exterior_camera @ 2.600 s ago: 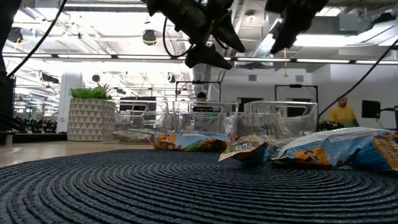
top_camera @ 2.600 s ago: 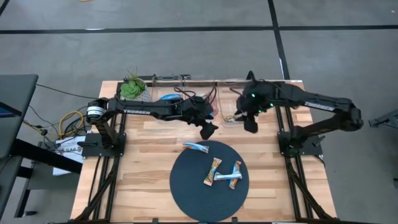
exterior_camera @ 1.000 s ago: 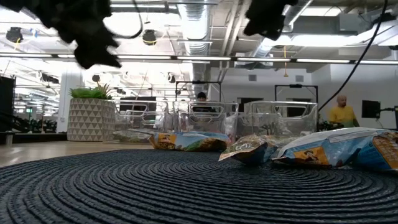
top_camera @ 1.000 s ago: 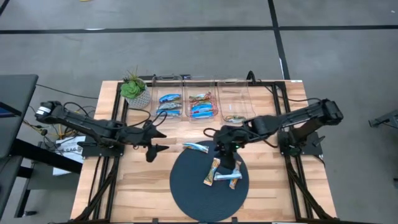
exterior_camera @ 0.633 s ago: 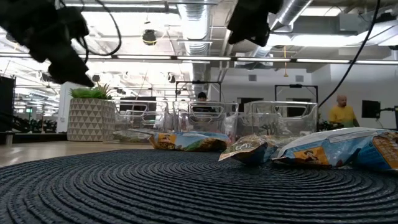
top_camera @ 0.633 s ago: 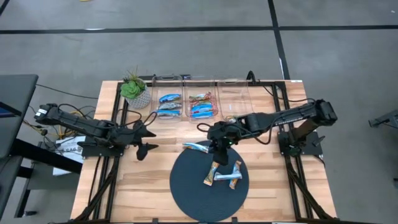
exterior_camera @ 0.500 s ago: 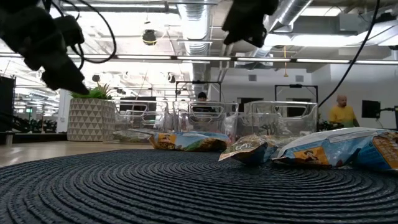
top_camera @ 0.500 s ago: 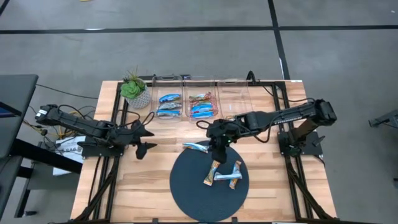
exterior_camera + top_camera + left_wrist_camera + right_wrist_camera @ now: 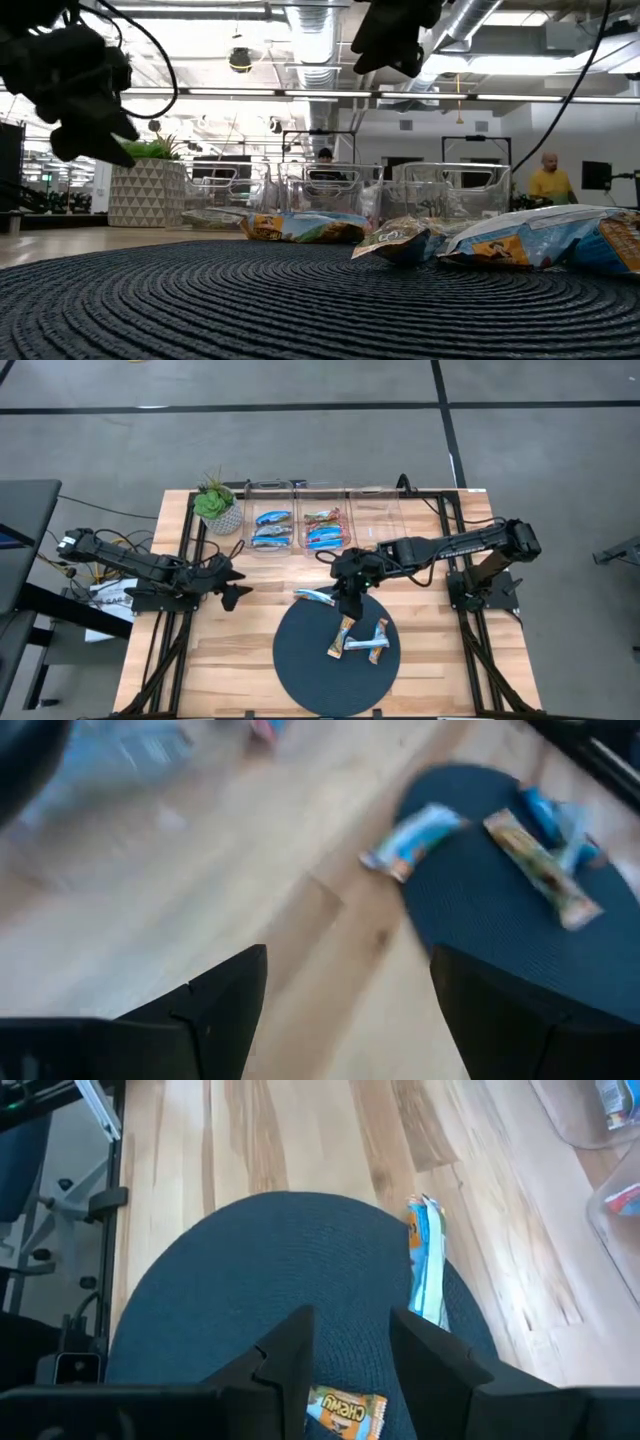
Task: Pick and place Granola Bars by type
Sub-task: Put the yellow granola bar into the right transparent bin
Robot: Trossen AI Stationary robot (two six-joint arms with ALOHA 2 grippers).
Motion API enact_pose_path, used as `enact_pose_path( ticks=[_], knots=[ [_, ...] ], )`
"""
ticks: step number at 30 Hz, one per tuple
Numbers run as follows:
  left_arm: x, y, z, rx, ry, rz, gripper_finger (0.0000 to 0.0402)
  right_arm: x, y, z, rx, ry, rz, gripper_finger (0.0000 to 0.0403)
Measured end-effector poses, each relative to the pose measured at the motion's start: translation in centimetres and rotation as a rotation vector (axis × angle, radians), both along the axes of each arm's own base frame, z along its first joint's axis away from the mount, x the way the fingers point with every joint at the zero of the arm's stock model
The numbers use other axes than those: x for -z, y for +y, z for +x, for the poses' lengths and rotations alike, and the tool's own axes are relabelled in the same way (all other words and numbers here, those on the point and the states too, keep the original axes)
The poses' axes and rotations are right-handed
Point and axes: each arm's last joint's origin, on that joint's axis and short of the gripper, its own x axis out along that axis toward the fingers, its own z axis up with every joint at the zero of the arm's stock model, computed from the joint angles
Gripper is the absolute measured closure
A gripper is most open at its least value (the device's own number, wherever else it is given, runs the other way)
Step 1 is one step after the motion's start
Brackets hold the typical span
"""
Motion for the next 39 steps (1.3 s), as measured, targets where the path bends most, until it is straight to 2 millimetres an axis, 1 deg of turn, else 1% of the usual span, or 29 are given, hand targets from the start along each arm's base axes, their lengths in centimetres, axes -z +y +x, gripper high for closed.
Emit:
enact_pose_path(
  ticks=[2, 6, 8, 11, 16, 18, 22, 24, 31, 36, 39],
  knots=[
    [-0.1, 0.1, 0.1, 0.009, -0.003, 0.105, 0.0127, 0.0, 0.0, 0.0, -0.003, -0.003, -0.003, 0.0277],
    [-0.4, -0.1, 0.1, 0.241, 0.034, 0.398, 0.0127, 0.0, 0.0, 0.0, -0.019, -0.007, -0.016, 0.0277],
    [-0.5, -0.2, 0.0, 0.331, 0.046, 0.488, 0.0127, 0.0, 0.0, 0.0, -0.020, -0.007, -0.016, 0.0277],
    [-0.7, -0.4, -0.3, 0.448, 0.028, 0.566, 0.0127, 0.0, 0.0, 0.0, -0.020, -0.006, -0.016, 0.0277],
    [-1.4, -0.5, -1.0, 0.552, -0.063, 0.601, 0.0127, 0.0, 0.0, 0.0, -0.019, -0.007, -0.016, 0.0277],
    [-1.2, -0.5, -1.2, 0.564, -0.126, 0.597, 0.0127, 0.0, 0.0, 0.0, -0.020, -0.006, -0.016, 0.0277],
    [0.0, -0.6, -1.3, 0.564, -0.275, 0.572, 0.0127, 0.0, 0.0, 0.0, -0.002, -0.002, -0.001, 0.0277],
    [0.5, -0.6, -1.4, 0.556, -0.314, 0.569, 0.0127, 0.0, 0.0, 0.0, 0.006, -0.001, 0.006, 0.0277],
    [1.2, -0.6, -1.5, 0.535, -0.457, 0.571, 0.0127, 0.0, 0.1, 0.0, 0.004, 0.000, 0.007, 0.0277],
    [1.2, -0.6, -1.7, 0.519, -0.568, 0.576, 0.0127, 0.0, 0.1, 0.0, 0.004, 0.000, 0.007, 0.0277],
    [1.0, -0.6, -1.8, 0.523, -0.590, 0.589, 0.0127, 0.0, 0.1, 0.0, 0.004, 0.001, 0.007, 0.0277]
  ],
)
